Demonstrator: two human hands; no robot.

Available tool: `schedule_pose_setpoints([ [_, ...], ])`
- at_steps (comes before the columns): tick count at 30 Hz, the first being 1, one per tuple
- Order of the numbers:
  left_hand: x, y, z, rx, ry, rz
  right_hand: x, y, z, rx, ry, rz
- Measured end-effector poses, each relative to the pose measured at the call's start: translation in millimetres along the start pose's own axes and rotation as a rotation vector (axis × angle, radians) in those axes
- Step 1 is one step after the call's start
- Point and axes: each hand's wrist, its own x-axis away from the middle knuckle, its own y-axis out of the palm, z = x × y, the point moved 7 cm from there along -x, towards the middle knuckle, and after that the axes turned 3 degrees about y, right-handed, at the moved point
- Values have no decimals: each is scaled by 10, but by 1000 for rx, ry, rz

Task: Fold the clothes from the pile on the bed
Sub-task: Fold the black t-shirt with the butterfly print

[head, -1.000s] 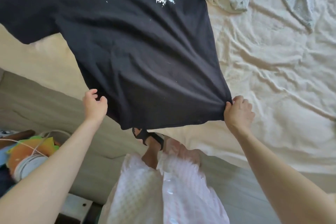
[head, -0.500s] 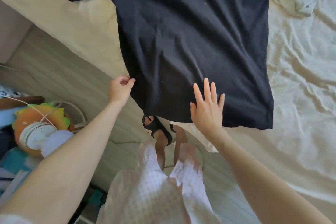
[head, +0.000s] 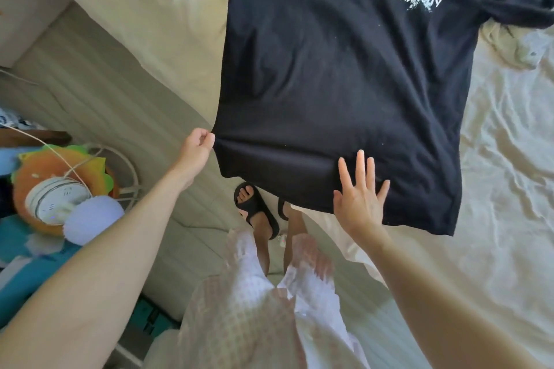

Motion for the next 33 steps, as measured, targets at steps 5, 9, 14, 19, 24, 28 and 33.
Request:
schedule_pose_setpoints([
  [5, 227, 395, -117, 159, -9, -111, 111, 112, -38, 42, -57, -33],
  [9, 469, 423, -485, 51, -101, -112, 274, 332, -41, 100, -111, -177],
  [14, 631, 274, -804, 93, -250, -62, 394, 373, -65, 72, -154, -278],
  [19, 573, 183, -616, -199, -309, -189, 231, -101, -199, -139, -109, -93],
  [24, 280, -304, 153, -55, -233, -71, -250, -826, -578, -238, -218, 148],
  [28, -93, -663, 855, 133, -151, 25, -796, -1333, -1063, -248, -327, 199],
  [33, -562, -957, 1453, 319, -94, 99, -1430, -1806, -1777, -164, -482, 229],
])
